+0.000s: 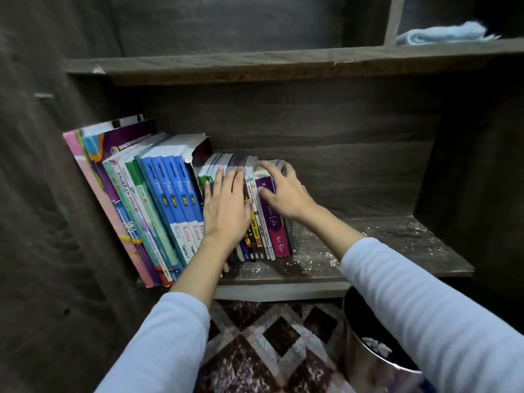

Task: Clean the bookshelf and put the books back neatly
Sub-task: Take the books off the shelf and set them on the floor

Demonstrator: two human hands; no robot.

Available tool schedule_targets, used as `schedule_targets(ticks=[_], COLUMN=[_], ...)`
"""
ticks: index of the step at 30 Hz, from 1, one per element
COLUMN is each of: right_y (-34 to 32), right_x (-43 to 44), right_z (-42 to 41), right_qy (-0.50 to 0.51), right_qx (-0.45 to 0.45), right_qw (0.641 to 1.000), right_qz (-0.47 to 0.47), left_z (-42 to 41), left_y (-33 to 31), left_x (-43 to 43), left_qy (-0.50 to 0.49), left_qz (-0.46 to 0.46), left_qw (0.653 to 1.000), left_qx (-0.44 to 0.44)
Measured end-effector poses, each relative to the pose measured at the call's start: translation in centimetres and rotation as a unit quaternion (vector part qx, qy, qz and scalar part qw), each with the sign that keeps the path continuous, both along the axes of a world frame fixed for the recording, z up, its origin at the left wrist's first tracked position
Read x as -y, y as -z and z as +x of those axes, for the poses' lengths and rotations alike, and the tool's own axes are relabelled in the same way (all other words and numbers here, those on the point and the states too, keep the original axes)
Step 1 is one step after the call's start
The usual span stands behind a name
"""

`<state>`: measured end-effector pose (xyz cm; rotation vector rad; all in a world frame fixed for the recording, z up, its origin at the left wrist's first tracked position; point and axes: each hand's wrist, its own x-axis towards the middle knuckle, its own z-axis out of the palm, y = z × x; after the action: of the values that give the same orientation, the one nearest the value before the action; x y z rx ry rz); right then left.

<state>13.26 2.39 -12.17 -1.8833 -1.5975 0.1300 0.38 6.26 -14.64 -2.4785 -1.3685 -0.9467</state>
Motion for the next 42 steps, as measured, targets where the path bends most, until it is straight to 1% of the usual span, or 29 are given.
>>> schedule_targets(ticks=[5, 8, 10, 14, 18, 20, 23, 25, 27, 29, 31, 32, 33, 34, 35, 36, 37, 38, 39, 40, 42], right_y=[0.5, 0.5, 0.5, 0.4, 0.2, 0.4, 0.4, 0.4, 0.4, 0.4, 0.3, 0.4, 0.6, 0.8, 1.1, 1.5, 2.0, 2.5, 3.2, 3.9, 6.0], right_x=[-1.6, -1.6, -1.9, -2.1, -2.2, -2.0, -1.5, -1.2, -0.9, -0.7, -0.5, -0.5, -0.4, -0.3, -0.3, -0.5, -0.8, -1.1, -1.6, -2.0, -2.7], right_z=[0.6, 0.9, 0.8, 1.1, 1.9, 2.3, 3.0, 3.7, 4.0, 4.3, 4.6, 5.0, 5.3, 5.6, 6.2, 6.7, 7.3, 8.0, 8.7, 9.3, 10.3], right_qy=[-0.029, -0.028, -0.020, 0.003, 0.001, 0.007, 0.014, 0.016, 0.009, -0.002, -0.015, -0.027, -0.044, -0.064, -0.078, -0.076, -0.050, -0.019, 0.008, 0.025, 0.040], right_qx=[0.017, 0.023, 0.051, 0.121, 0.127, 0.123, 0.104, 0.095, 0.084, 0.074, 0.068, 0.057, 0.025, -0.038, -0.128, -0.226, -0.315, -0.380, -0.413, -0.423, -0.396], right_qw=[0.999, 0.999, 0.999, 0.993, 0.992, 0.992, 0.994, 0.994, 0.995, 0.996, 0.996, 0.996, 0.997, 0.995, 0.985, 0.966, 0.942, 0.918, 0.904, 0.900, 0.913], right_qz=[-0.021, -0.006, 0.001, 0.004, 0.000, 0.009, 0.034, 0.044, 0.049, 0.056, 0.058, 0.059, 0.061, 0.070, 0.084, 0.100, 0.108, 0.110, 0.109, 0.106, 0.087], left_z=[0.0, 0.2, 0.3, -0.1, 0.0, 0.5, 1.6, 2.9, 4.4, 6.4, 8.3, 9.3, 10.0, 10.6, 11.3, 11.7, 11.9, 12.2, 12.4, 12.6, 12.7], left_y=[0.7, 1.0, 1.1, 1.1, 0.9, 1.5, 3.4, 4.6, 5.4, 6.2, 6.7, 6.8, 6.9, 6.7, 6.5, 6.3, 6.2, 6.3, 6.3, 6.3, 6.6], left_x=[-0.5, -0.8, -0.8, -0.8, -0.7, 0.0, 1.6, 3.1, 4.4, 4.9, 4.7, 4.4, 4.1, 3.9, 3.6, 3.3, 2.9, 2.5, 2.2, 2.0, 1.8], left_qy=[0.021, 0.029, 0.029, 0.031, 0.020, 0.031, 0.096, 0.126, 0.132, 0.114, 0.086, 0.070, 0.051, 0.034, 0.022, 0.013, 0.008, 0.001, -0.009, -0.024, -0.045], left_qz=[0.027, 0.027, 0.025, 0.025, 0.032, 0.052, 0.061, -0.002, -0.098, -0.173, -0.202, -0.205, -0.210, -0.225, -0.243, -0.256, -0.260, -0.258, -0.253, -0.249, -0.239], left_qw=[0.999, 0.998, 0.998, 0.999, 0.999, 0.995, 0.974, 0.962, 0.949, 0.938, 0.932, 0.927, 0.915, 0.896, 0.873, 0.854, 0.842, 0.836, 0.836, 0.839, 0.849], left_qx=[0.033, 0.051, 0.057, 0.033, 0.029, 0.074, 0.194, 0.243, 0.270, 0.276, 0.288, 0.307, 0.340, 0.382, 0.423, 0.453, 0.473, 0.483, 0.487, 0.483, 0.468])
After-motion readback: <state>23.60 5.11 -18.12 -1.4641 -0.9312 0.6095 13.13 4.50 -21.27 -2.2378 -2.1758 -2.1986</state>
